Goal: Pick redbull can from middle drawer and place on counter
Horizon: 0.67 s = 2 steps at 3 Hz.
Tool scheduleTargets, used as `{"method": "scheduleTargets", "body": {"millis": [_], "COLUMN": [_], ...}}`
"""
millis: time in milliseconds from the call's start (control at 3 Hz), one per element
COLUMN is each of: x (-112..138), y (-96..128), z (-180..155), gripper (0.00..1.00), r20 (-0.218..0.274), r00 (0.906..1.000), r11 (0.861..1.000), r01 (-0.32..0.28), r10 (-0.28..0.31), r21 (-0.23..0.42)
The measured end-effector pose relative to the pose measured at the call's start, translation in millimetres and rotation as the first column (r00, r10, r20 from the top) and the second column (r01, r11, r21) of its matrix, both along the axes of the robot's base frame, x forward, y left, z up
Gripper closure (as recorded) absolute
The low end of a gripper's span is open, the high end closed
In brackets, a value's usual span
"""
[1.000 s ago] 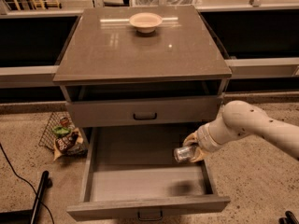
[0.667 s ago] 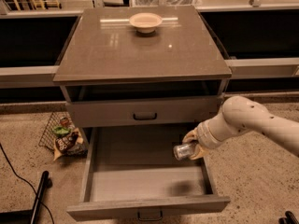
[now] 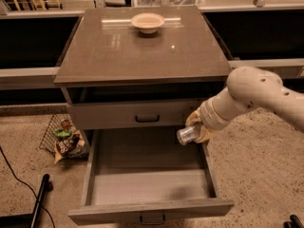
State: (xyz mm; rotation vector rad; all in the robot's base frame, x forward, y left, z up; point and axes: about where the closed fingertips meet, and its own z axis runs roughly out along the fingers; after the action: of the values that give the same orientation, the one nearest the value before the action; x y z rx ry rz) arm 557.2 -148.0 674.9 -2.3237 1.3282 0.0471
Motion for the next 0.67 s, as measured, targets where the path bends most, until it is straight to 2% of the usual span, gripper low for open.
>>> {"method": "scheduleTargets", "body": {"millis": [333, 667], "x": [3.8, 3.9], "y": [2.4, 2.4], "z": [47.6, 48.2], "gripper": [1.00, 1.00], "r20": [0.068, 0.067], "r00": [0.9973, 0.9973], "r11": [0.998, 0.998], "r01": [-0.026, -0.026], "r10": [0.030, 0.029], "r21": [-0.052, -0.052]}}
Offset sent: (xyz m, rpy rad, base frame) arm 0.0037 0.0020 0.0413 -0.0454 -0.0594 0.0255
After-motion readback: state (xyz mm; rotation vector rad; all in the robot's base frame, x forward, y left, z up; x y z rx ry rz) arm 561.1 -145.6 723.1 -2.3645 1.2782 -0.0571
